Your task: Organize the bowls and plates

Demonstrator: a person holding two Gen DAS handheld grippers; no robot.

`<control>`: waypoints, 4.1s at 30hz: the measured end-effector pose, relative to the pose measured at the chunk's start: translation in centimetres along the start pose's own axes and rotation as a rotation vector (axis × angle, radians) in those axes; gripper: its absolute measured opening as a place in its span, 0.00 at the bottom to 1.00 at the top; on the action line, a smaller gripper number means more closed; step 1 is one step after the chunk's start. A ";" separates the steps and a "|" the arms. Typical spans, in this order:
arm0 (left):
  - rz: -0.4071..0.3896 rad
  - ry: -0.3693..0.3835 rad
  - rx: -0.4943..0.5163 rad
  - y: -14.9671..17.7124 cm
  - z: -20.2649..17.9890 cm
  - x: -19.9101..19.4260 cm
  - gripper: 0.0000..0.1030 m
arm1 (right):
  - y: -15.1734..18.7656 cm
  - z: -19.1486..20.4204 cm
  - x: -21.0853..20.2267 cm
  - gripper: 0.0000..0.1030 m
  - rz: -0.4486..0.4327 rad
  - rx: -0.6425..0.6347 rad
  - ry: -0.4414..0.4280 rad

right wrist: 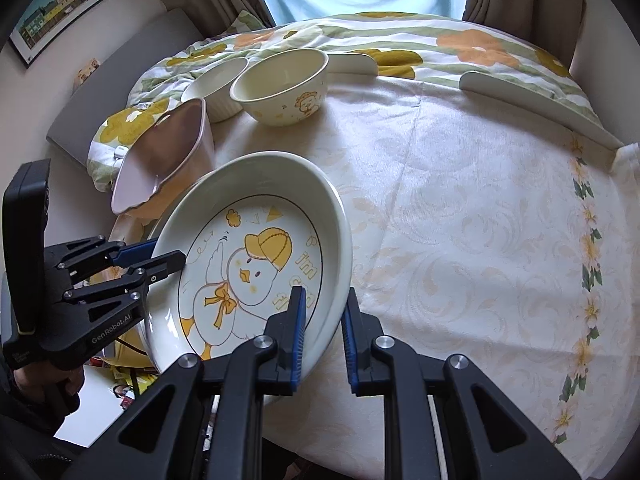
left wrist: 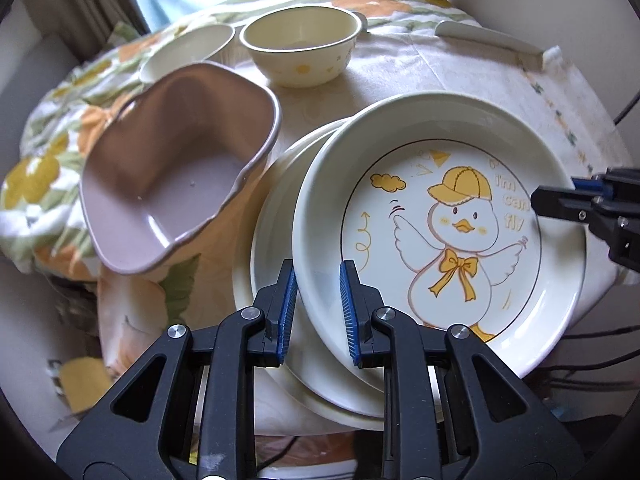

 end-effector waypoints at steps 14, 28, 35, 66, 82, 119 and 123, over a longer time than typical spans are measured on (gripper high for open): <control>-0.011 -0.116 0.071 0.6 0.2 -0.9 0.18 | 0.2 1.5 0.5 0.16 -0.021 -0.081 0.080; -0.013 -0.152 0.069 0.8 0.4 -1.5 0.18 | 0.3 1.4 1.1 0.16 -0.014 -0.056 0.060; -0.012 -0.146 0.056 0.8 0.4 -1.5 0.17 | 0.3 1.5 1.1 0.16 -0.016 -0.059 0.061; -0.135 -0.061 -0.663 1.9 15.1 -8.8 1.00 | -10.4 7.8 -1.5 0.99 0.015 -0.237 -0.201; 0.018 0.095 -0.744 0.9 17.7 3.2 0.49 | -13.6 13.6 12.7 0.51 0.289 -0.273 -0.235; -0.141 0.029 -0.359 -5.9 6.3 -7.6 0.16 | -9.3 4.9 -0.8 0.13 0.016 -0.127 -0.154; -0.148 0.064 -0.296 -7.1 0.2 -8.3 0.16 | -7.7 0.5 -3.7 0.13 -0.022 -0.085 -0.120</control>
Point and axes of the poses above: each gripper's, at about its wrist camera, not at the fingertips, and x roughly the way its jaws point, z to its left, y to its underside, the point moved 3 cm from there along x, roughly the way its jaws point, and after that the axes turned 8 degrees about x, right-handed, at the moved point
